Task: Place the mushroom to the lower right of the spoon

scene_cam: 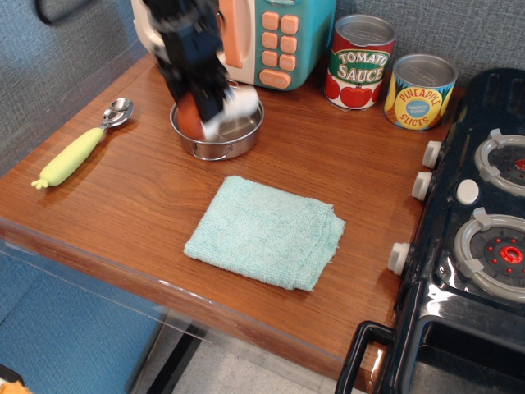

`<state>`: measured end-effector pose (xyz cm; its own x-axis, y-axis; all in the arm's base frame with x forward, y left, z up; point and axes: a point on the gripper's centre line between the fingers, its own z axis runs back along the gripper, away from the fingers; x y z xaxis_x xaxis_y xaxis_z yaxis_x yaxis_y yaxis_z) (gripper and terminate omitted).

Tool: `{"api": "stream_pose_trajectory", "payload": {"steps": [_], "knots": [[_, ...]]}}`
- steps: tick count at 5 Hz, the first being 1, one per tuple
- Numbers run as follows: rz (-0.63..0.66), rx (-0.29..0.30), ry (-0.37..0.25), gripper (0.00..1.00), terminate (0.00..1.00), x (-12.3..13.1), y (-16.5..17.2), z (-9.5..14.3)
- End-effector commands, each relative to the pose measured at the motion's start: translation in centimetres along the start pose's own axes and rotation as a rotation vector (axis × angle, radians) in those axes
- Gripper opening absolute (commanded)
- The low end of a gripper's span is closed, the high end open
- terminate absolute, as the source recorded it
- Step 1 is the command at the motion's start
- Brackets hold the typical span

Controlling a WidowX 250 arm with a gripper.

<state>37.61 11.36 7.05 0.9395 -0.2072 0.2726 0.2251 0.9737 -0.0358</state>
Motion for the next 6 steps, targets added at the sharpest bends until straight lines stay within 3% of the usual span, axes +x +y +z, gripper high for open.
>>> {"api": "stream_pose_trajectory", "payload": {"steps": [1,2,3,6], "knots": [[0.061,0.059,0.007,0.0,0.0,-5.2,3.6,6.5],[0.072,0.079,0.079,0.0,0.0,-8.5,5.2,5.7],[0.031,0.077,0.135,0.0,0.0,-10.4,4.5,4.6],[-0.054,0.13,0.204,0.0,0.0,-13.2,1.8,2.4]]}}
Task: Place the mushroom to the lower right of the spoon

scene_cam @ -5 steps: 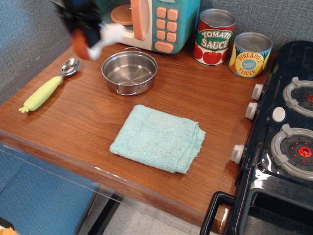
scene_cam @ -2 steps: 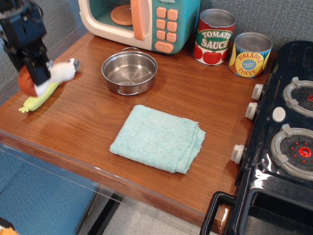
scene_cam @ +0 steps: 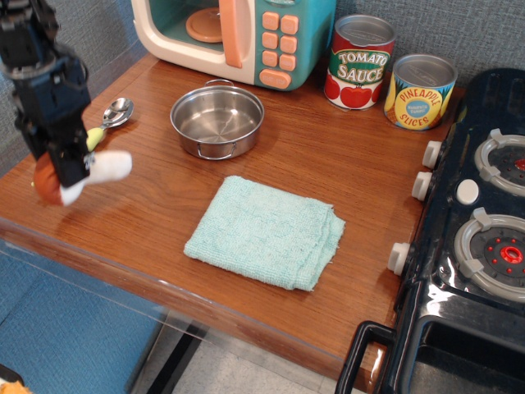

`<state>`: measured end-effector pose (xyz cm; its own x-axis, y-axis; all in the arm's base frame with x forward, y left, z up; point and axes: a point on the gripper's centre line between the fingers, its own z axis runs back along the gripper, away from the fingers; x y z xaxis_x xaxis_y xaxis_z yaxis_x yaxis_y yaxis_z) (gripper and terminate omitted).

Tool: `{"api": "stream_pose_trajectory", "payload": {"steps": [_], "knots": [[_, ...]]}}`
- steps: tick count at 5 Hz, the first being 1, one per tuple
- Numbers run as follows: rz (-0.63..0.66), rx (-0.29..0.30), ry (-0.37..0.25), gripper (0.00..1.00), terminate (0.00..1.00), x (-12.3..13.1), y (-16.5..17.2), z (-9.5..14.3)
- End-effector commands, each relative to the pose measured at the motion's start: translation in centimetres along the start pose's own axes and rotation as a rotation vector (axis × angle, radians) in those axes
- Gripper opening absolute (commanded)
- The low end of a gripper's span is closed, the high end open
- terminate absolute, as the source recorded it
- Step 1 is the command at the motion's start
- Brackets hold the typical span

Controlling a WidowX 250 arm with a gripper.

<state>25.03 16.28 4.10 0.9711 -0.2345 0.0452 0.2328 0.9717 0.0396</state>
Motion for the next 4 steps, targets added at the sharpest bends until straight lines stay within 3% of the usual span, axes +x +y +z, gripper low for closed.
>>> {"api": "stream_pose_trajectory", "payload": {"steps": [1,2,4], "knots": [[-0.014,0.058,-0.024,1.0,0.0,0.2,0.0,1.4],[-0.006,0.059,-0.031,1.0,0.0,0.6,0.2,1.8],[0.019,0.031,-0.174,1.0,0.0,1.5,-0.6,7.3]]}}
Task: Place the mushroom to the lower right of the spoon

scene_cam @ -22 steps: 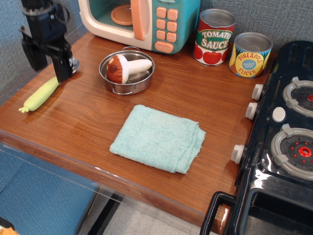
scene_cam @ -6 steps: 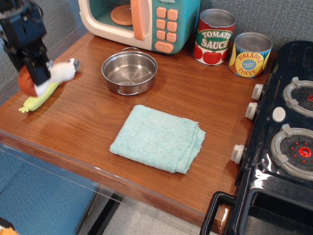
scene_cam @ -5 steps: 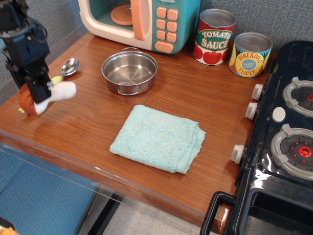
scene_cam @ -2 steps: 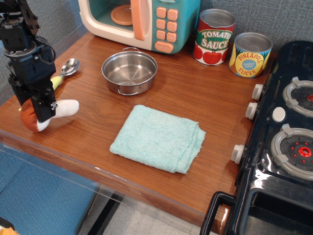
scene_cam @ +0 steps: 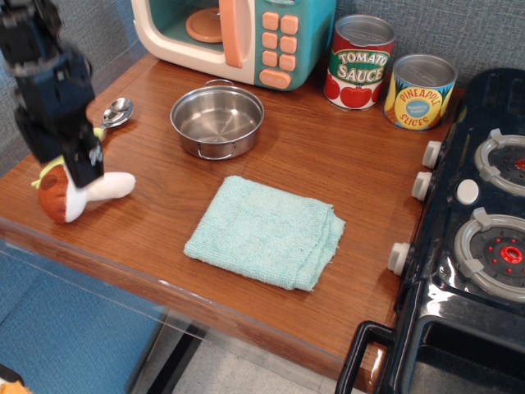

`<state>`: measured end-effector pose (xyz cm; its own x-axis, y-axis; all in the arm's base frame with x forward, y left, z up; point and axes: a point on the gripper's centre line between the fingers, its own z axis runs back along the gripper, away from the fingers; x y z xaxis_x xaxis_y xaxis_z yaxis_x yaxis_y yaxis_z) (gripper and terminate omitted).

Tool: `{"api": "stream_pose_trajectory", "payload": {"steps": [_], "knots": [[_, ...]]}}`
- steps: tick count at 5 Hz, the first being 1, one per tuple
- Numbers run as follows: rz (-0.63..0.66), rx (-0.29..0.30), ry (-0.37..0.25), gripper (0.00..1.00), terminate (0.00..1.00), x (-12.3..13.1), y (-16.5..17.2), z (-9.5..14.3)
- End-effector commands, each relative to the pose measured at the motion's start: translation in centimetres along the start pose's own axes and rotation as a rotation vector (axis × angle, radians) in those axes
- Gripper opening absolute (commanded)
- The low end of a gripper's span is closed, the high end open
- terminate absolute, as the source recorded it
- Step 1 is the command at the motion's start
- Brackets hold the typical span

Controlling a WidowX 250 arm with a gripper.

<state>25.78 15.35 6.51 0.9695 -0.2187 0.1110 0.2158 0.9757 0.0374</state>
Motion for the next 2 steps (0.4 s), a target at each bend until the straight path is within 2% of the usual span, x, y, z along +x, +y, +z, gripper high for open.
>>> {"api": "stream_pose_trajectory", "payload": {"steps": [1,2], "knots": [[0.008,0.012,-0.137,1.0,0.0,1.01,-0.43,6.17],[0.014,0.024,-0.126,1.0,0.0,1.27,-0.31,6.19]]}}
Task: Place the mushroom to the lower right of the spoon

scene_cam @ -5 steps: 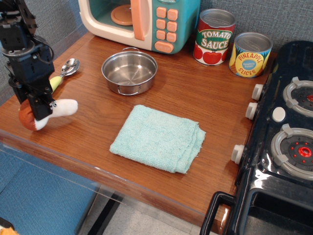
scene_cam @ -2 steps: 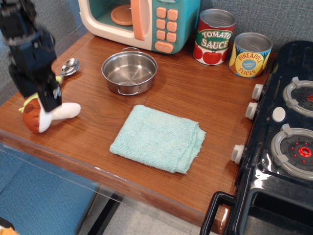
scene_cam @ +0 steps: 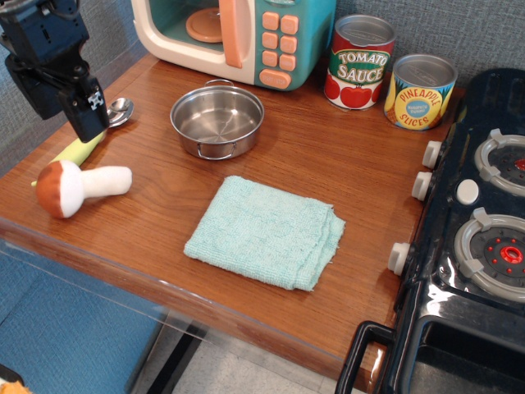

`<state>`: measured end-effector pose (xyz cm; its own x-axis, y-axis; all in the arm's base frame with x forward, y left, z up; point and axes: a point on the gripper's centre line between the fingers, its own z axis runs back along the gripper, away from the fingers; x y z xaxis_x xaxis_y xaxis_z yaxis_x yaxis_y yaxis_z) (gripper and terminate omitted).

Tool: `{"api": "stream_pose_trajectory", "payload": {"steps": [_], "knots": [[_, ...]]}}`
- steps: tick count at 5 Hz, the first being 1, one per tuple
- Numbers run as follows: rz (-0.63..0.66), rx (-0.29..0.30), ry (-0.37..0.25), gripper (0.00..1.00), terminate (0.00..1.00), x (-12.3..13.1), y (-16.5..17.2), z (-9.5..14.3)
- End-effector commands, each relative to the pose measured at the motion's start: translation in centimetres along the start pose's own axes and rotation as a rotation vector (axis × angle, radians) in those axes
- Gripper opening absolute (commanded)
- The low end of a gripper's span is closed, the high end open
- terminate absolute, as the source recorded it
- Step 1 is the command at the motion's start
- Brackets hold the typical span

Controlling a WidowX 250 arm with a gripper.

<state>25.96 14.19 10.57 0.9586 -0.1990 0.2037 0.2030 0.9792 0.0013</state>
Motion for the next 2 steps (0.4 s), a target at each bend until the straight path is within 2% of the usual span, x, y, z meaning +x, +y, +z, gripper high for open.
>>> {"api": "stream_pose_trajectory", "payload": {"steps": [1,2], "knots": [[-0.008,0.056,-0.033,1.0,0.0,0.6,0.54,2.14],[-0.008,0.056,-0.033,1.0,1.0,0.6,0.54,2.14]]}}
